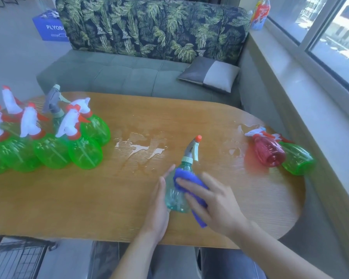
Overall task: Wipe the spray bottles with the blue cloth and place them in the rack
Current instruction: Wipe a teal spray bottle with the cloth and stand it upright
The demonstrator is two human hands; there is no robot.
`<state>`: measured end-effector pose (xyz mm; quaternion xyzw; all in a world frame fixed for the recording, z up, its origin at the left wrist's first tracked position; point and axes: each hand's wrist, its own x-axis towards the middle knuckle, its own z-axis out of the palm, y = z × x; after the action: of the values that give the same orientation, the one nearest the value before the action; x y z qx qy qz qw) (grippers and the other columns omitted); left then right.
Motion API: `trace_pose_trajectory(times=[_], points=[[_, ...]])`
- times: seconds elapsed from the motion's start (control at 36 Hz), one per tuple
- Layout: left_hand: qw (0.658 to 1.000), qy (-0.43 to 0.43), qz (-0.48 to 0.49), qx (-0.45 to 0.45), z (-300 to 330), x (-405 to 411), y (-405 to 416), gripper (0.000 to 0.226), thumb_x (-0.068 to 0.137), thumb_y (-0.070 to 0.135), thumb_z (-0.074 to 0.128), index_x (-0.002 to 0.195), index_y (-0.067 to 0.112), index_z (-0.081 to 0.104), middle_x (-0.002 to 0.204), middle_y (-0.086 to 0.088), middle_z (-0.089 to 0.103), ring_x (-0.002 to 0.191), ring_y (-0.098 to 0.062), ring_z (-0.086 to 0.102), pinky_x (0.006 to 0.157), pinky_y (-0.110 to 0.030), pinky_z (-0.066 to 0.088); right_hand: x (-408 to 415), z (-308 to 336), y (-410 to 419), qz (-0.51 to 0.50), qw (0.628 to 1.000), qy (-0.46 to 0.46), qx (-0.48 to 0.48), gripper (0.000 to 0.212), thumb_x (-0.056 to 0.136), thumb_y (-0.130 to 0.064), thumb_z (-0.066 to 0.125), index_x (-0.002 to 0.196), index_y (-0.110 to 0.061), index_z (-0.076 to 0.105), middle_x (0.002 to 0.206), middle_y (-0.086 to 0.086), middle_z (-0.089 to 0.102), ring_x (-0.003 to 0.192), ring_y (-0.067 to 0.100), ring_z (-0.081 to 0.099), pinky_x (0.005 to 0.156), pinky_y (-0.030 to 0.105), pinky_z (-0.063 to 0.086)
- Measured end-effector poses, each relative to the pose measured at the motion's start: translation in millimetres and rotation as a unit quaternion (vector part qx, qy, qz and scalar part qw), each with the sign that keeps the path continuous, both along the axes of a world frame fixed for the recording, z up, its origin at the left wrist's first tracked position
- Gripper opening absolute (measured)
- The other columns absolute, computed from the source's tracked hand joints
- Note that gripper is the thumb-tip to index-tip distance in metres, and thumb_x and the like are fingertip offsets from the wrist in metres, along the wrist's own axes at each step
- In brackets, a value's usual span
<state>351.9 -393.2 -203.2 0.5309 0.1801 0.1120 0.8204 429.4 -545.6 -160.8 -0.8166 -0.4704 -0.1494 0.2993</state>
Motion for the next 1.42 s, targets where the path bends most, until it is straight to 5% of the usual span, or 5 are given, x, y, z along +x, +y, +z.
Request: trace_pose_trajectory(times=[0.17, 0.53, 0.86, 1.25, 1.42], points=[[1.0, -0.002, 0.0, -0.009, -1.5, 1.7, 1.9, 0.054, 0.11, 0.061, 0.033, 0.154, 0.039, 0.056, 0.155, 0.006, 0.062, 0.145, -0.019, 0.058, 0.114, -0.047, 0.049, -0.7, 0.1, 19.3, -0.106, 0.991, 0.086, -0.006, 0.039, 0.108, -0.047, 0.042, 0.142, -0.036, 0.059, 0.096, -0.013, 0.044, 0.071, 0.005, 0.046, 0.055, 0.034, 0.053], [0.999, -0.002, -0.007, -0.044, -2.8, 1.5, 4.7, 0.054, 0.111, 0.06, 0.025, 0.152, 0.044, 0.056, 0.147, -0.006, 0.068, 0.134, -0.032, 0.067, 0.11, -0.05, 0.051, -21.2, -13.9, 0.2, 0.115, 0.986, -0.103, -0.068, 0.032, 0.1, -0.029, 0.058, 0.127, -0.031, 0.073, 0.094, -0.004, 0.052, 0.076, 0.014, 0.049, 0.049, 0.025, 0.04], [0.999, 0.004, -0.003, -0.039, -3.5, 2.8, 3.1, 0.055, 0.113, 0.053, 0.024, 0.155, 0.035, 0.053, 0.151, 0.004, 0.066, 0.141, -0.018, 0.061, 0.107, -0.042, 0.051, 5.7, -5.8, 24.7, -0.107, 0.981, 0.156, 0.031, 0.043, 0.107, -0.055, 0.039, 0.142, -0.041, 0.06, 0.091, -0.016, 0.043, 0.068, 0.006, 0.052, 0.062, 0.023, 0.048], [0.998, 0.014, 0.002, -0.061, -1.1, 1.5, 5.9, 0.058, 0.111, 0.057, 0.023, 0.155, 0.035, 0.054, 0.148, -0.009, 0.067, 0.136, -0.033, 0.065, 0.112, -0.051, 0.05, -12.4, -8.9, 5.1, 0.109, 0.989, -0.079, -0.06, 0.032, 0.104, -0.031, 0.055, 0.132, -0.031, 0.07, 0.097, -0.006, 0.046, 0.076, 0.015, 0.05, 0.052, 0.026, 0.044], [0.998, 0.023, 0.018, -0.051, 5.6, 0.8, 0.7, 0.06, 0.109, 0.06, 0.027, 0.153, 0.031, 0.056, 0.148, -0.005, 0.068, 0.139, -0.027, 0.063, 0.107, -0.044, 0.051, -13.6, -10.2, -2.4, -0.021, 0.996, 0.065, 0.062, 0.033, 0.106, -0.041, 0.054, 0.136, -0.037, 0.066, 0.092, -0.012, 0.039, 0.073, 0.003, 0.041, 0.062, 0.018, 0.039]])
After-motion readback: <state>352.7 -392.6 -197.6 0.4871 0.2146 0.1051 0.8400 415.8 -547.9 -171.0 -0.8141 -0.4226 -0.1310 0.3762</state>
